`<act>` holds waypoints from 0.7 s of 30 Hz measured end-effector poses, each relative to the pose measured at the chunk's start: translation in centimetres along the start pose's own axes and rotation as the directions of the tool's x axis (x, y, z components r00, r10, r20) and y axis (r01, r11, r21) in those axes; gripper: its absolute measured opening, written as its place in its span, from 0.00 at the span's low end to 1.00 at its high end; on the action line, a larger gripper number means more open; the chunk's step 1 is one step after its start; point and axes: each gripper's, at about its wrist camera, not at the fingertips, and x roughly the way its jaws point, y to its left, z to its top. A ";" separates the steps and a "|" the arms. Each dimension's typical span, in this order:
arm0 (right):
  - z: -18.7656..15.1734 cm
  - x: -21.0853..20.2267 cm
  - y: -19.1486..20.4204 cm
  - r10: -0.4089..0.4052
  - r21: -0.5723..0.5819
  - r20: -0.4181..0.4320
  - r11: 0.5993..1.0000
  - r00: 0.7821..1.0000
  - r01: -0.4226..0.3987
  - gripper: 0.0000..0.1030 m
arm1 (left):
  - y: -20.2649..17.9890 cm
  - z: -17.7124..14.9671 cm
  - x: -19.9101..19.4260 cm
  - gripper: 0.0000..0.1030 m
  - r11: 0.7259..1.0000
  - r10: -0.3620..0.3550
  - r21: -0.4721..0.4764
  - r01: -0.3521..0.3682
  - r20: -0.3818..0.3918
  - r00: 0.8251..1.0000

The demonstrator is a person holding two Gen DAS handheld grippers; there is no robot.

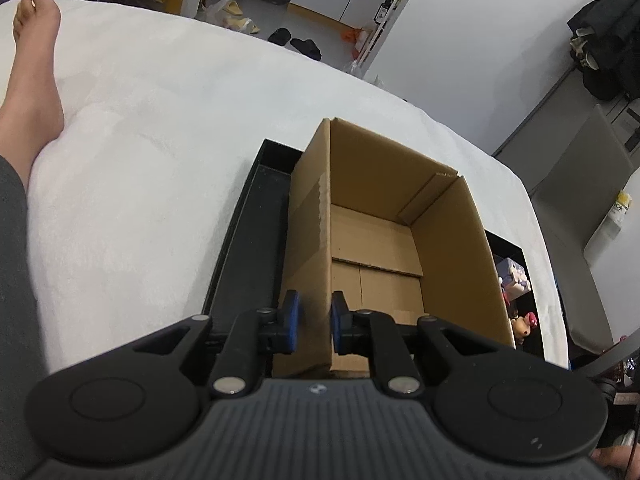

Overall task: Organize rigid objects
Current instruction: 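Lower the right gripper onto the pink plush figure and close it while the left gripper grips the box wall, then lift the pink plush figure with the right gripper and carry it over the box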

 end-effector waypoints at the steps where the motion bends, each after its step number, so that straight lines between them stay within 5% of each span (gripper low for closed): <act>1: 0.0 0.2 -0.1 -0.003 0.005 -0.003 1.000 1.000 0.003 0.46 | -0.3 -0.1 0.0 0.13 1.000 0.005 0.019 -0.005 0.002 1.000; 21: -0.4 -3.4 1.3 0.041 -0.021 0.045 0.999 0.998 -0.040 0.41 | -0.3 -0.9 0.2 0.16 0.996 0.001 0.084 -0.002 0.017 1.000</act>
